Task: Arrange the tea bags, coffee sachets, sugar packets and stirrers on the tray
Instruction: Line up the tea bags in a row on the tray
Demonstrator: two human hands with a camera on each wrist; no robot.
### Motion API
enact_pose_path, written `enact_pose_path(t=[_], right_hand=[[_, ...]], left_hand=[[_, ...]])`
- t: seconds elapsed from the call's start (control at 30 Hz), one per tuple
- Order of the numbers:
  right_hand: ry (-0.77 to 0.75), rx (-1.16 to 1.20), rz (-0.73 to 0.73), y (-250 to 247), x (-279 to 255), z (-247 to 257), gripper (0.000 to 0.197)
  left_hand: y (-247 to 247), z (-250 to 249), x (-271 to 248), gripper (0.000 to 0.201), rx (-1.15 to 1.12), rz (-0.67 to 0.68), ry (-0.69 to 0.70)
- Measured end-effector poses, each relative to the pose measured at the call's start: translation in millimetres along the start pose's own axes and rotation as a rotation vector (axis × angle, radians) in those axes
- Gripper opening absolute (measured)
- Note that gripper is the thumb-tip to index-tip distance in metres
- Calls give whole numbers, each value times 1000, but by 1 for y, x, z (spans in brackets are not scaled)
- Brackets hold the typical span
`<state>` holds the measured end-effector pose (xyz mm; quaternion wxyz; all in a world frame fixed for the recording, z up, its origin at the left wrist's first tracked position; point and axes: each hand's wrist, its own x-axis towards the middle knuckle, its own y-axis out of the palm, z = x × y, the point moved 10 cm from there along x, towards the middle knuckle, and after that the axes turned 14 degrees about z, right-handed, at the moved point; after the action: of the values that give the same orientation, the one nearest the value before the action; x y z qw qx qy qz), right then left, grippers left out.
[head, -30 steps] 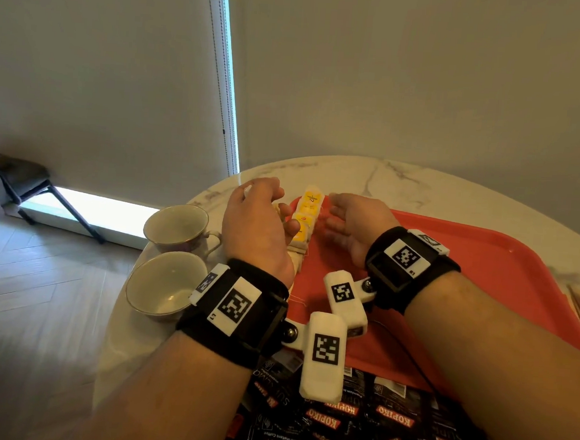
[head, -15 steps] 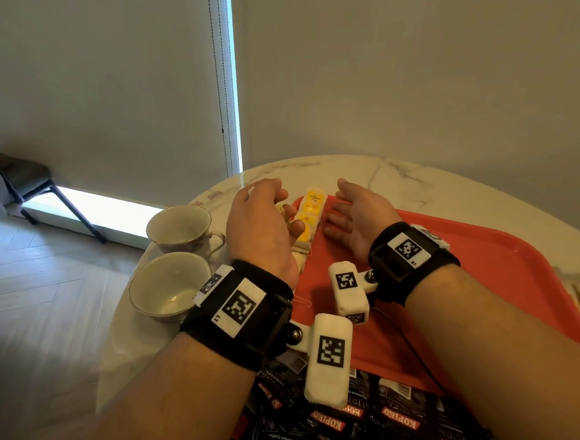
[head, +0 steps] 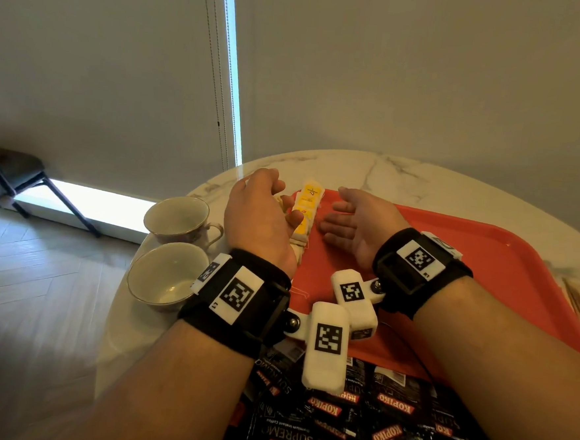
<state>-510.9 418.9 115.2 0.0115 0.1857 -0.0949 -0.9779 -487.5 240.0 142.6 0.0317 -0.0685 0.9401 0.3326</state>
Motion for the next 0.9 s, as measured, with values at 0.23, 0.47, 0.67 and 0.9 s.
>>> enact_pose_path(t=[0.23, 0.47, 0.67, 0.9], right_hand=[[56, -93, 53, 12, -16, -13, 38], [83, -127, 99, 12, -22, -8, 39], [-132, -141, 211, 3, -31, 27, 18], [-485, -598, 363, 28, -65, 72, 18]], left_hand=[[0, 0, 1, 8, -4, 9, -13], [5, 4, 1, 4, -47, 70, -45], [27, 10, -7, 13, -148, 209, -82], [37, 17, -10, 31, -191, 303, -88]])
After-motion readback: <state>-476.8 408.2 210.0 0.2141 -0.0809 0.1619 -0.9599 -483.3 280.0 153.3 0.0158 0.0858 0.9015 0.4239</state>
